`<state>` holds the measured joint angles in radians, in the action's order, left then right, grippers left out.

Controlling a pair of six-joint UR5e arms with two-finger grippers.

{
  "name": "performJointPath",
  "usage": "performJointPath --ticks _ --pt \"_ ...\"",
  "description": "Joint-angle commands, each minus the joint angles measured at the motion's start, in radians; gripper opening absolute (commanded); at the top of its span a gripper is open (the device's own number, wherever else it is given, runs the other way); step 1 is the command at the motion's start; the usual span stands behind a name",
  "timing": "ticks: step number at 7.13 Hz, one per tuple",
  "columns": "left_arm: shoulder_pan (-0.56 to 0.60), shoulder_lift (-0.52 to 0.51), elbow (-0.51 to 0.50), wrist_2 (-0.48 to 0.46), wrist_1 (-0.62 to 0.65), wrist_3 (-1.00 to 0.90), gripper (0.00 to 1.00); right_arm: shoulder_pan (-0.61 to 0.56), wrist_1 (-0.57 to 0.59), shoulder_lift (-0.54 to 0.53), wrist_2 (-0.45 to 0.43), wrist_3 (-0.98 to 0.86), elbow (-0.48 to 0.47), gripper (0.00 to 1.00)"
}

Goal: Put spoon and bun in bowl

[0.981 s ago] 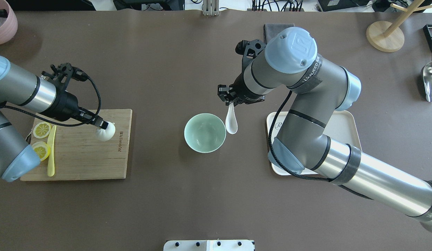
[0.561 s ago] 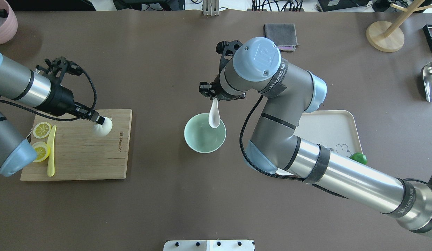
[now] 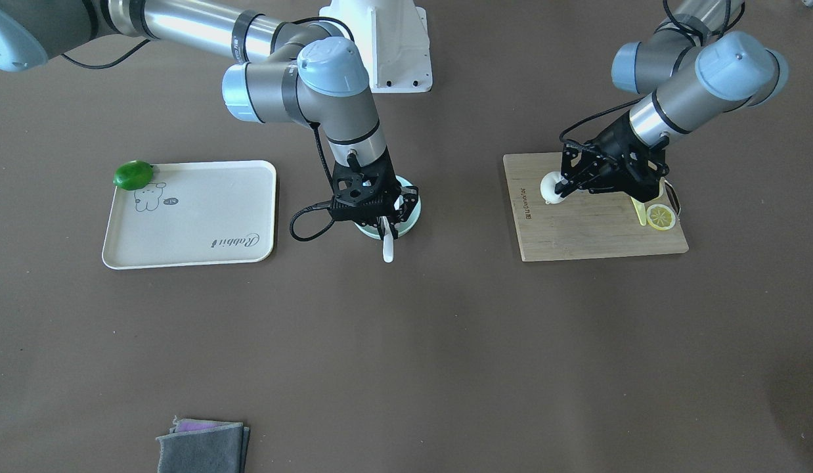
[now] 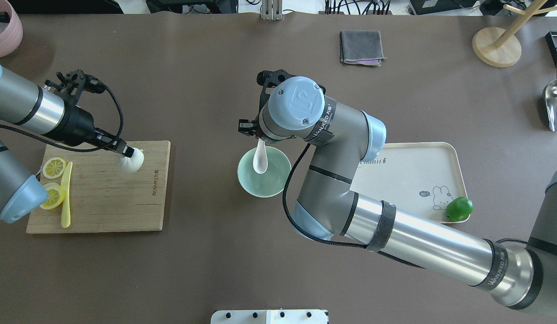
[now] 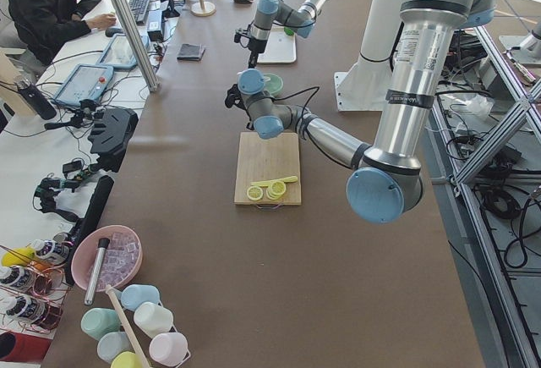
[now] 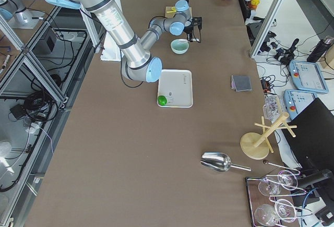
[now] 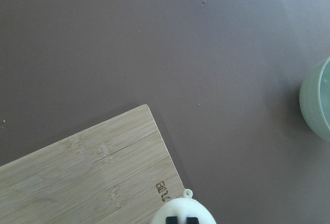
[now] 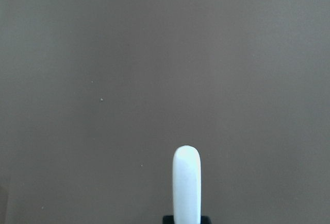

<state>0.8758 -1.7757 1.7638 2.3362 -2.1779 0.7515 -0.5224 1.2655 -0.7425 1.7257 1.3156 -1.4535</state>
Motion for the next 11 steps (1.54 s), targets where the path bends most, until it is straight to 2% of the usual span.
performJointPath --ticks 1,2,3,4,6,8,9,10,11 --pt "0.008 -0.028 -0.024 0.0 0.001 0.003 0.0 0.019 -0.003 -0.006 -0.003 0.004 0.002 0.0" --pt "0.008 -0.031 -0.024 0.0 0.001 0.005 0.0 0.018 0.003 -0.011 -0.002 -0.007 0.001 0.52" --pt "0.008 -0.033 -0.024 0.0 0.006 0.006 0.0 0.015 0.008 -0.011 0.003 -0.003 -0.005 1.0" --pt "0.008 -0.051 -0.023 0.0 0.006 0.017 0.0 -0.004 0.014 -0.018 0.024 -0.004 -0.016 1.0" --pt "-0.009 -0.152 -0.038 -0.001 0.006 0.173 0.0 -0.126 0.153 -0.029 0.189 -0.039 -0.118 1.0" --pt "-0.098 -0.29 -0.076 -0.018 0.001 0.315 0.0 -0.255 0.184 -0.151 0.317 -0.193 -0.212 1.0" --pt "-0.145 -0.353 -0.102 -0.081 0.001 0.359 0.0 -0.319 0.184 -0.209 0.384 -0.258 -0.244 1.0" --pt "-0.205 -0.41 -0.154 -0.175 0.001 0.377 0.0 -0.358 0.184 -0.26 0.421 -0.31 -0.27 1.0" --pt "-0.23 -0.428 -0.197 -0.216 -0.009 0.378 0.0 -0.385 0.184 -0.299 0.443 -0.338 -0.289 1.0"
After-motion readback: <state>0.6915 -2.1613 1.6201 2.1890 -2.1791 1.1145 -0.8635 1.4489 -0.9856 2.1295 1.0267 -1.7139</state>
